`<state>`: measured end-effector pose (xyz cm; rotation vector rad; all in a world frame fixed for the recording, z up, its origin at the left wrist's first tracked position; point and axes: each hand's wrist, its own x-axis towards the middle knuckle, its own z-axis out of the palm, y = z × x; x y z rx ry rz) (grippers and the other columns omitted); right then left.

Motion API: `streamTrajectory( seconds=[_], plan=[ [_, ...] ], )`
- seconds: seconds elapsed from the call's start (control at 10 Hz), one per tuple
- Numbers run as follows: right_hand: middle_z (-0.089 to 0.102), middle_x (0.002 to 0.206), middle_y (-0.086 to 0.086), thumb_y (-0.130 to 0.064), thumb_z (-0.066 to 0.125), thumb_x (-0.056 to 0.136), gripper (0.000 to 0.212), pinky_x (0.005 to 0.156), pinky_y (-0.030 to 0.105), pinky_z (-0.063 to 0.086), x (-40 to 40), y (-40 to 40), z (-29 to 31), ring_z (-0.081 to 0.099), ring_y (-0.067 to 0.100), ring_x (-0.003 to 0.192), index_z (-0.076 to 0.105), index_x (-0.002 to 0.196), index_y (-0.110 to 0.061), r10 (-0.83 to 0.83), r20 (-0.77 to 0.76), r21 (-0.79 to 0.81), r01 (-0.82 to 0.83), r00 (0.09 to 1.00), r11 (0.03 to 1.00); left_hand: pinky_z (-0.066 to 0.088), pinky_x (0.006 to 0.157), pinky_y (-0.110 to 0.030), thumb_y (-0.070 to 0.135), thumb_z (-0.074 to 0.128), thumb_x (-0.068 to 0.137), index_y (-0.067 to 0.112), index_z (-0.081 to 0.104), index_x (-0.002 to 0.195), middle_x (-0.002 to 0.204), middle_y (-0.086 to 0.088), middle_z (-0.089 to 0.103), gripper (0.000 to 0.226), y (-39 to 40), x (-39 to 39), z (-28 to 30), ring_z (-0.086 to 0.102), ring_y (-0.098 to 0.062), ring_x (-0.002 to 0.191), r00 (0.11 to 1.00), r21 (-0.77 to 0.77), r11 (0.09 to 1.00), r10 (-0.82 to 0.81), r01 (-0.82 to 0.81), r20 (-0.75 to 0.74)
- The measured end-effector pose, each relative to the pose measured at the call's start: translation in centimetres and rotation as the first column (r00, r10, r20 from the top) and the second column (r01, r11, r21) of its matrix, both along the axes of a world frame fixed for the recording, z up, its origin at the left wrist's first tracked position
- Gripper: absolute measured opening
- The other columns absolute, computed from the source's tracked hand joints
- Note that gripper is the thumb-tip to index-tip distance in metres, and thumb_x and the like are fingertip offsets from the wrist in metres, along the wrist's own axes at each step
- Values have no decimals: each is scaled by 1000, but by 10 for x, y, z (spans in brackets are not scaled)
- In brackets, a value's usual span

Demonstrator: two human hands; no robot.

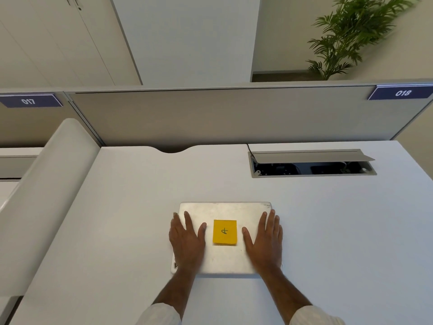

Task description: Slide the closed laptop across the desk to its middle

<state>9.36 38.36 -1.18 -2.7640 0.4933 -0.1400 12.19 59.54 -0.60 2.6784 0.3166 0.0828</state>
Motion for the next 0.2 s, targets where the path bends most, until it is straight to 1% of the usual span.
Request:
streamTrajectory(
  seconds=[0.1, 0.2],
  plan=[
    [17, 166, 16, -64, 21, 97, 83, 122, 50, 25, 0, 1, -2, 21, 36, 152, 14, 157, -8, 57, 43, 19, -58, 997, 998, 22, 118, -52, 53, 11, 104, -3, 37, 149, 157, -28, 34, 77, 2, 2, -4, 36, -45, 143, 996, 48, 997, -70, 67, 52],
    [15, 167, 14, -59, 19, 99, 78, 122, 49, 26, 2, 3, 2, 18, 33, 153, 15, 158, -7, 100, 48, 54, -103, 994, 993, 17, 118, -48, 45, 6, 106, -7, 36, 148, 155, -28, 37, 73, 3, 4, -7, 38, -44, 142, 991, 67, 994, -93, 87, 93]
  ],
)
